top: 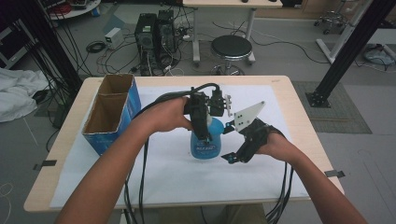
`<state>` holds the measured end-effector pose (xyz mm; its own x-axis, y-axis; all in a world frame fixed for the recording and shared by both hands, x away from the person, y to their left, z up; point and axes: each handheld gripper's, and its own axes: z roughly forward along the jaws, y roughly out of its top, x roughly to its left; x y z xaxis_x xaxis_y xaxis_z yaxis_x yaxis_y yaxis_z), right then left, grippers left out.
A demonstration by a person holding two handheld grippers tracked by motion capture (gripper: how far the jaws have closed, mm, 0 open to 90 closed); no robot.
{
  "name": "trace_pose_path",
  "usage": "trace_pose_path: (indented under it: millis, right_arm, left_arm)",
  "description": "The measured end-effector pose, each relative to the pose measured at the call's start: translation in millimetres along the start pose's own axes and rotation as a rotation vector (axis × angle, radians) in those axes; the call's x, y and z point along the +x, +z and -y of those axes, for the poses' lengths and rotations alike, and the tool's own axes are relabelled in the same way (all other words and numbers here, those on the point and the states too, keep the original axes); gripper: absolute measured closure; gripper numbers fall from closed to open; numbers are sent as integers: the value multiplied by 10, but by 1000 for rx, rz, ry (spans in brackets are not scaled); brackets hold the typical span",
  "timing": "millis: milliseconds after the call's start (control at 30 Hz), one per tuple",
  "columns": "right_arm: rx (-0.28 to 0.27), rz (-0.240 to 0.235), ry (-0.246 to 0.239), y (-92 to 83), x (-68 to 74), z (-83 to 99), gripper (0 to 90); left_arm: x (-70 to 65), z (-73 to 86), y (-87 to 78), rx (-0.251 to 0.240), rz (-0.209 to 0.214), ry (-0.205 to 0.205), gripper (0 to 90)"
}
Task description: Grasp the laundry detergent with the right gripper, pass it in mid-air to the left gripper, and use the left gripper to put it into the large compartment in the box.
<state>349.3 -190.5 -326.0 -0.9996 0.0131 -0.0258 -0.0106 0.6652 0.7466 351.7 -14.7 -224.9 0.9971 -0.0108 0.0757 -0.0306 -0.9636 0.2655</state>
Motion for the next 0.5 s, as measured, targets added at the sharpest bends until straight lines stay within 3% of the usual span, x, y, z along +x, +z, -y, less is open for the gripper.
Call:
trace_pose_path:
  millis: [133, 233, 300, 400, 500]
  right_arm:
    - [74, 49, 34, -34, -14, 29, 120]
    - [94, 74, 46, -97, -35, 55, 119]
    - [123, 57, 34, -161, -57, 70, 119]
    - [121, 52, 32, -275, -82, 78, 119]
    - [136, 82, 54, -363, -111, 80, 118]
  left_arm:
    - [13, 45, -12, 5, -7, -12, 375]
    - [21, 84, -31, 6, -10, -27, 375]
    - [28, 112, -46, 9, -13, -30, 375]
    - [33, 155, -66, 13, -17, -43, 375]
    - [41, 195, -90, 11, -24, -57, 374]
